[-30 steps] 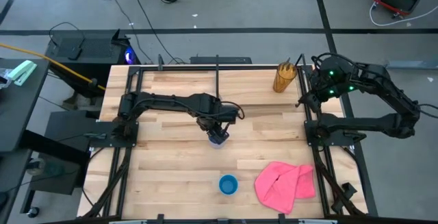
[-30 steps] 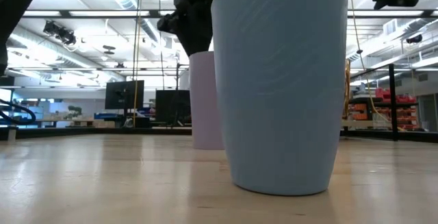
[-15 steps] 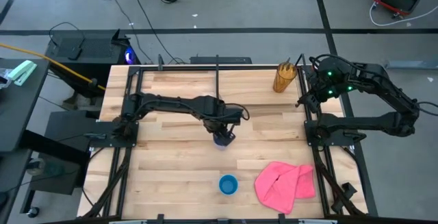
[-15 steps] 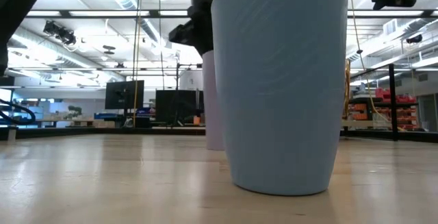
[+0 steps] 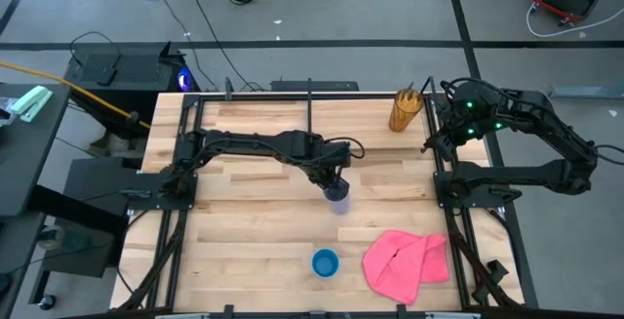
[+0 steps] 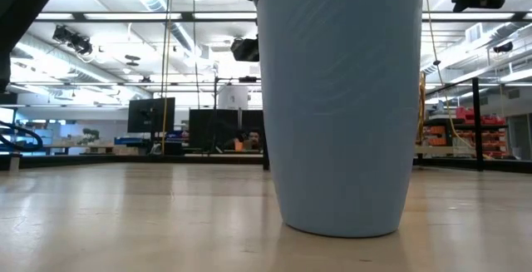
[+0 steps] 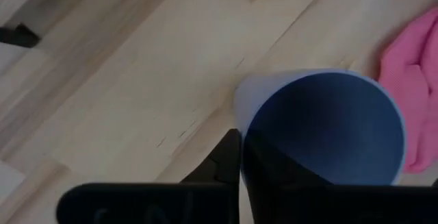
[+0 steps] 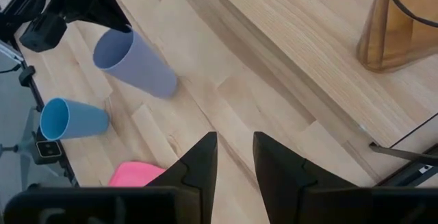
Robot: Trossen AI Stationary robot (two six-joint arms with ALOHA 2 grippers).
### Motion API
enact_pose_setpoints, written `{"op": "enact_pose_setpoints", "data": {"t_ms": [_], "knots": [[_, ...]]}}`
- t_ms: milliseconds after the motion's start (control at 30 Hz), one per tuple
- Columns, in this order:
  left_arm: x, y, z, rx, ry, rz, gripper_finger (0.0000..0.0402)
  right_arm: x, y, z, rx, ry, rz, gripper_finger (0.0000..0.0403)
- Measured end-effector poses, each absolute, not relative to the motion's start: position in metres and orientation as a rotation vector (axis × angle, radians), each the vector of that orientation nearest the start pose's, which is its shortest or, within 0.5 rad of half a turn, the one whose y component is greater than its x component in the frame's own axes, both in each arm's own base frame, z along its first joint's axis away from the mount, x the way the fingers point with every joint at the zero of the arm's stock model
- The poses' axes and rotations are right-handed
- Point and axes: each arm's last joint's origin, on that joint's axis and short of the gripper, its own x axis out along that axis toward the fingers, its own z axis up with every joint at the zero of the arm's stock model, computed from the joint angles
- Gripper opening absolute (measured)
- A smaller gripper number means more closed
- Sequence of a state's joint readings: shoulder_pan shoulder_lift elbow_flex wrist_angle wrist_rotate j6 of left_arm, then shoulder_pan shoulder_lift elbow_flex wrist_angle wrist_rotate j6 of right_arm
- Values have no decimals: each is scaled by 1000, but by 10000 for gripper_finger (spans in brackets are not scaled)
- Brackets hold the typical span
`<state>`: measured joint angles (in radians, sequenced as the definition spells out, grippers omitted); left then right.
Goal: Stack small to large cups/mugs on shelf
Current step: Put the purple cup on the shelf
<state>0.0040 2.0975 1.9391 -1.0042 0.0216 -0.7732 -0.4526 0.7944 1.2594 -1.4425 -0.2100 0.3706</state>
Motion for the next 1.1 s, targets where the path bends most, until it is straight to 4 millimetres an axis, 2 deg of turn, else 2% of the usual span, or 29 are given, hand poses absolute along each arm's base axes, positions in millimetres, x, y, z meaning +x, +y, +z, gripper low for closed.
{"op": "enact_pose_setpoints", "data": {"t_ms": [133, 333, 567, 833, 1100], "knots": [[441, 3, 263, -692, 1116, 448, 34, 75, -30, 376, 660, 883, -396, 103], [440, 11, 263, -638, 1101, 509, 9, 75, -30, 376, 645, 884, -409, 103], [440, 19, 263, -622, 1084, 551, 27, 78, -32, 375, 646, 890, -411, 103], [440, 22, 263, -598, 1082, 546, 9, 83, -34, 375, 642, 883, -413, 103], [441, 22, 263, -599, 1073, 542, 75, 88, -37, 374, 640, 901, -412, 103]]}}
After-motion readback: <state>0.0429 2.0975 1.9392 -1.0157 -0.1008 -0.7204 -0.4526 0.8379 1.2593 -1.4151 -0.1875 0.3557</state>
